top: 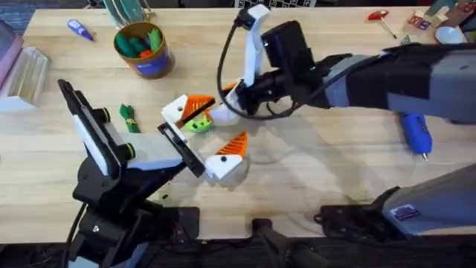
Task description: Pick up the gripper from the table and insert it into the empty holder that is missing its gripper. Then pick up a screw, insert it into the mounting hole, and use the screwdriver to tighten it. Finally, clean up the table by picking up the vegetable and placing it into the bucket.
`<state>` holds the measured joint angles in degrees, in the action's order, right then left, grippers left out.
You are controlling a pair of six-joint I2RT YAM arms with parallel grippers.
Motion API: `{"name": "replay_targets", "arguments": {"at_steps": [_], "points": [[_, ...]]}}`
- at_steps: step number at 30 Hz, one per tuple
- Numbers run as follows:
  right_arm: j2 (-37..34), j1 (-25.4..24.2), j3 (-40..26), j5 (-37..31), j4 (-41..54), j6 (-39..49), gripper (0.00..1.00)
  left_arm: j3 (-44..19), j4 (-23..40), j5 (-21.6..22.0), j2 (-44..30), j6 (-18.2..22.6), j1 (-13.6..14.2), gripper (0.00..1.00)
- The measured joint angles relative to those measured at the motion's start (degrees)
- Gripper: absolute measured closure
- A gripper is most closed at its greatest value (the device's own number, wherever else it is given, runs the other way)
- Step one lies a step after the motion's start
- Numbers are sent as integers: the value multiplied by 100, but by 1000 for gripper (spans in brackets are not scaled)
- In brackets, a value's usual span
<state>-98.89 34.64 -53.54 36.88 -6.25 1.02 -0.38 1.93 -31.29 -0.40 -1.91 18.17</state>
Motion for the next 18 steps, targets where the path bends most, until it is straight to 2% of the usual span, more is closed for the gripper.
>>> {"name": "replay_targets", "arguments": {"at_steps": [8, 18], "points": [[-428, 465, -9, -1, -666, -8, 173, 0, 5, 50, 0, 0, 1, 11], [-686, 520, -9, -2, -940, 366, 325, 0, 105, 70, 4, 1, 2, 11]]}}
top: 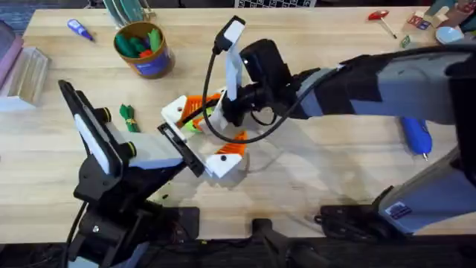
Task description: Pick up the gripper from the table and insert it into the empty holder that is missing its gripper. Then pick up a screw, insert it into the mounting hole, and use the screwdriver to tighten it. Finally, clean up the table by picking up the vegetable and placing it into the bucket.
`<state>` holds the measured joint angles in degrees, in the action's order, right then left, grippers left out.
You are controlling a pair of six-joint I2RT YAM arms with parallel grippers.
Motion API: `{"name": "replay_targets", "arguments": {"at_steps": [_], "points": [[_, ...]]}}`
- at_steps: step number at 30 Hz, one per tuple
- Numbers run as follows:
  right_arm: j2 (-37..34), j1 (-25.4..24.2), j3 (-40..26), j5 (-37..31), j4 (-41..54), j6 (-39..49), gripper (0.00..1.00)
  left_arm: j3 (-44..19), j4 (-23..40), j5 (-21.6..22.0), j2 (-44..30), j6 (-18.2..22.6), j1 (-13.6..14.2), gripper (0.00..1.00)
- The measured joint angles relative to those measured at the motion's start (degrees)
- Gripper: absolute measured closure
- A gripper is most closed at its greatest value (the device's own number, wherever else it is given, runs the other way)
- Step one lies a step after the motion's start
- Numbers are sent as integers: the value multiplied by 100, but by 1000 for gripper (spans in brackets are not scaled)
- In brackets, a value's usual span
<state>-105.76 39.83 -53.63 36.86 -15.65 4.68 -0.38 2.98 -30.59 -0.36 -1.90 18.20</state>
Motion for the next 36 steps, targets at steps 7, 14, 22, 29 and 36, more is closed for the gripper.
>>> {"name": "replay_targets", "arguments": {"at_steps": [7, 14, 22, 29, 36], "points": [[-86, 69, 0, -1, -59, 115, 413, 0, 0, 0, 0, 0, -1, 10], [-153, 315, 0, -12, -101, 495, 486, 0, 0, 0, 0, -1, -2, 10], [-153, 558, -2, -538, -237, 702, 558, 0, 0, 1, 0, -1, -2, 10], [-188, 644, -2, -1003, -256, 759, 662, 0, 2, 67, 0, -1, -2, 10], [-317, 649, -41, -1079, -294, 779, 988, 0, 1, 99, 0, -1, -2, 11]]}}
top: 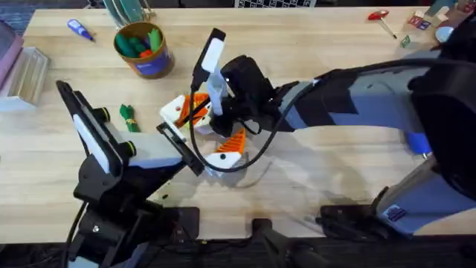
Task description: Pick up the gripper from the table and insert it into the empty holder that is missing its gripper. Then pick up a screw, insert it into the mounting hole, and use the screwdriver to tighten it. Finally, clean up the table by picking up the vegetable and placing it into the bucket.
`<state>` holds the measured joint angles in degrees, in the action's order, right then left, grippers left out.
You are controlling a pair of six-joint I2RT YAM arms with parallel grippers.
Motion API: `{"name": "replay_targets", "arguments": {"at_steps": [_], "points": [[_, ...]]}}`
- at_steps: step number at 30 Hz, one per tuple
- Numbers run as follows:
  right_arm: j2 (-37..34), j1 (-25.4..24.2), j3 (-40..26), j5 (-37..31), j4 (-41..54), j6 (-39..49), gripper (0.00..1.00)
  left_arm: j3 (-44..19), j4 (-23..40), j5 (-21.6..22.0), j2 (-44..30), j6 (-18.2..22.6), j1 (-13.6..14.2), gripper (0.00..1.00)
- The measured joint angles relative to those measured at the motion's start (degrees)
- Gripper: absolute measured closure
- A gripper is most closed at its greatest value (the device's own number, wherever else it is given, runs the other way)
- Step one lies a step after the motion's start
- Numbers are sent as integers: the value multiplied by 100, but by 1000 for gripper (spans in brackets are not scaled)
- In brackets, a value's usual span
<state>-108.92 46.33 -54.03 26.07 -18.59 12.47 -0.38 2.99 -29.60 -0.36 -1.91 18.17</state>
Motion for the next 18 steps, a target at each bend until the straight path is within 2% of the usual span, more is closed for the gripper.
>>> {"name": "replay_targets", "arguments": {"at_steps": [11, 18], "points": [[0, -47, -5, -31, 9, 0, 993, 0, -1, 4, 0, 0, 0, 10], [0, -455, -14, -33, 13, -70, 993, 0, -1, -18, 0, 0, 0, 10]]}}
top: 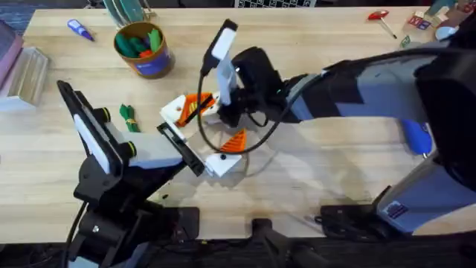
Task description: Pick up the gripper from the table and insert it into the empty holder that is missing its gripper. Then pick up a screw, insert it into the mounting hole, and use the screwdriver to tighten it. Finally, clean up the table by picking up the vegetable and placing it into the bucket.
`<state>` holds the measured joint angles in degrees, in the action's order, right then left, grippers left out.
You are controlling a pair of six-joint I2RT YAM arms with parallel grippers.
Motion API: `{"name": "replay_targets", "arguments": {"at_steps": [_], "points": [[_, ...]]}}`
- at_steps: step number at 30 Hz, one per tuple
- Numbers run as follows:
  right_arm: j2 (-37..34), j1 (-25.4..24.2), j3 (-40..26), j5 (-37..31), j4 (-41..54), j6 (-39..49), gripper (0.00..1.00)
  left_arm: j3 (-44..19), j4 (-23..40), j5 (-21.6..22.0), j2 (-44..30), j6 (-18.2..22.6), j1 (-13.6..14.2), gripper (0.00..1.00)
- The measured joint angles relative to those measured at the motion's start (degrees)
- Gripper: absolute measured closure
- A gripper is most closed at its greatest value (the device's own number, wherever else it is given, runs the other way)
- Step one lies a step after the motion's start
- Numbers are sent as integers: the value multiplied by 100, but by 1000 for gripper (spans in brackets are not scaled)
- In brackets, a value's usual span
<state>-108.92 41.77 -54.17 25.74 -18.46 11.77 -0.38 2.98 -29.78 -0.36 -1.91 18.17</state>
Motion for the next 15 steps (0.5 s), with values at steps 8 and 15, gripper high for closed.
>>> {"name": "replay_targets", "arguments": {"at_steps": [8, 15], "points": [[35, -428, 0, -9, 24, -50, 993, 0, 0, 0, 0, 0, 0, 10], [203, -535, 0, -13, 52, -87, 994, 0, 0, -2, 0, 0, 0, 12]]}}
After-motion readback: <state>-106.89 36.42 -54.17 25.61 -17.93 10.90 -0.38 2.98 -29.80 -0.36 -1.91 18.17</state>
